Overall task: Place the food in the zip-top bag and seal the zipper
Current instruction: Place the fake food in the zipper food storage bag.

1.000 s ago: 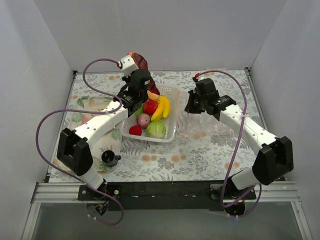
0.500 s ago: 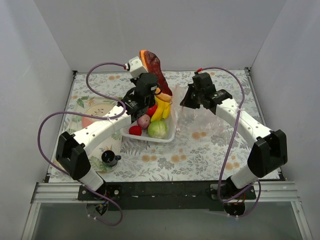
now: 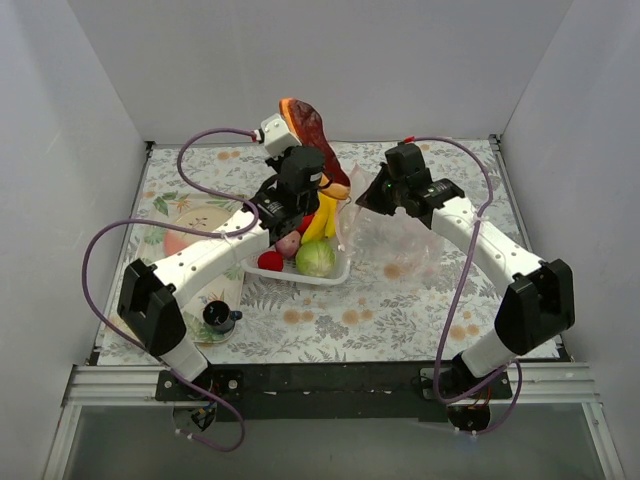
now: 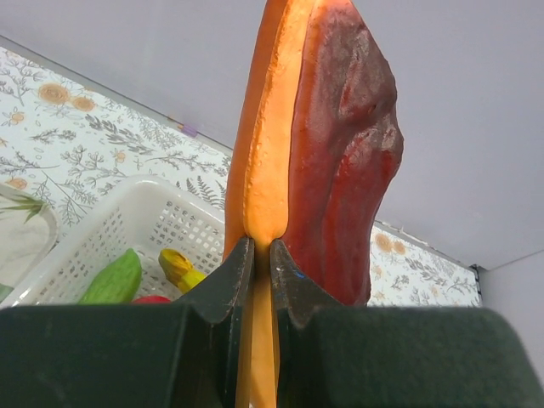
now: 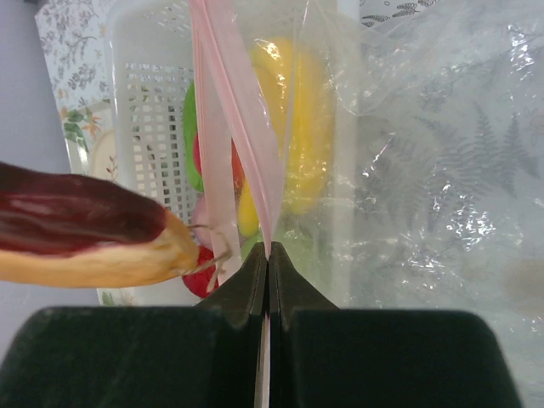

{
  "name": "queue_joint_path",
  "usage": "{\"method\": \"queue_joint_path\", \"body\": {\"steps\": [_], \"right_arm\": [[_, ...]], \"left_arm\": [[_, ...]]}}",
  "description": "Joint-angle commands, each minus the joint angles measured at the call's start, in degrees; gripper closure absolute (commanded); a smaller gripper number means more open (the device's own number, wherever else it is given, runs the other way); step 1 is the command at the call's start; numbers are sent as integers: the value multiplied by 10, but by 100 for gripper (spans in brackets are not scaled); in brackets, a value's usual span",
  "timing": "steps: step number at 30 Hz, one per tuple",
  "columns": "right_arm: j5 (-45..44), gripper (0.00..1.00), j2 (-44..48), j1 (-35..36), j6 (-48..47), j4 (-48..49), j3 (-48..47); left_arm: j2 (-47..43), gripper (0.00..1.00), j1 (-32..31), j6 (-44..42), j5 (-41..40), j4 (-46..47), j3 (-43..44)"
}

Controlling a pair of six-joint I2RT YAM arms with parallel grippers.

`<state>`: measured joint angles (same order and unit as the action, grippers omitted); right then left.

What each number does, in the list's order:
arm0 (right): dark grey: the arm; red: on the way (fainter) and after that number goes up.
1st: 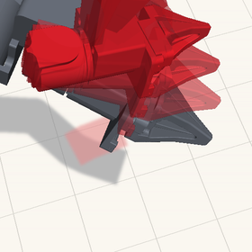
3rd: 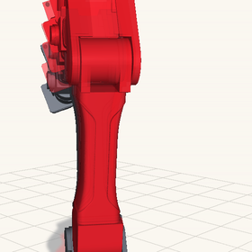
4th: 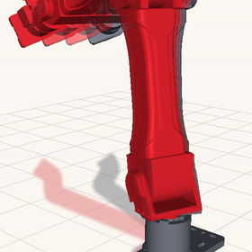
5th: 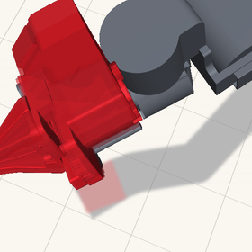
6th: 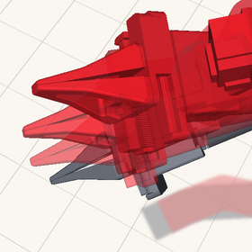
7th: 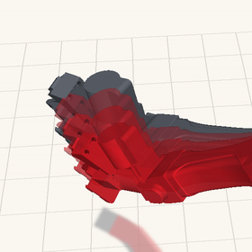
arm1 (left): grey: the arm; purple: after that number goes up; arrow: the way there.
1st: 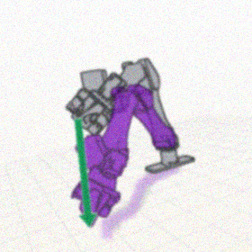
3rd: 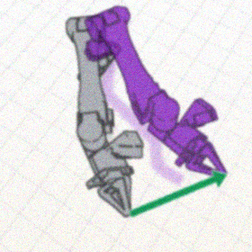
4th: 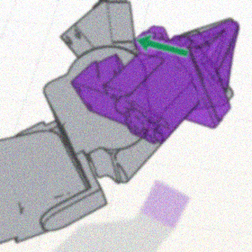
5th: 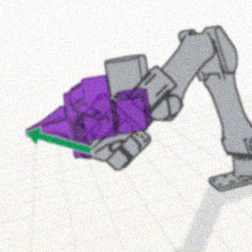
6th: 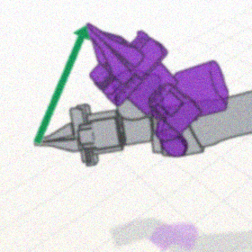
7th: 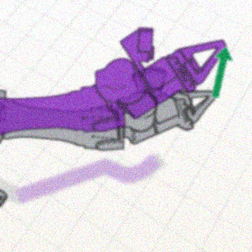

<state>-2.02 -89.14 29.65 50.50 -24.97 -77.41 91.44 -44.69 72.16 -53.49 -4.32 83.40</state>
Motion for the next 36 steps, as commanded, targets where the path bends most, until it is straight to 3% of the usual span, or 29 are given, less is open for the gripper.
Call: {"method": "queue_joint_path", "body": {"steps": [1,16,27,30,32,34,35,36], "right_arm": [[-22,99,38,3,53,35,-4],[-11,99,50,-6,69,63,-41],[13,99,91,-42,52,91,-62],[42,99,92,-54,49,99,-67],[45,99,93,-57,46,97,-73],[47,99,98,-61,43,100,-75],[47,99,101,-62,43,99,-75],[47,99,104,-63,42,99,-75]], "left_arm": [[17,100,-22,15,-46,6,37],[37,100,-90,41,-68,1,20],[28,100,-112,39,7,-1,13],[23,95,-117,25,27,1,8],[18,85,-119,18,41,4,5],[9,72,-118,6,58,13,-6],[5,54,-119,-1,64,21,-10],[1,47,-118,-10,70,28,-16]]}}
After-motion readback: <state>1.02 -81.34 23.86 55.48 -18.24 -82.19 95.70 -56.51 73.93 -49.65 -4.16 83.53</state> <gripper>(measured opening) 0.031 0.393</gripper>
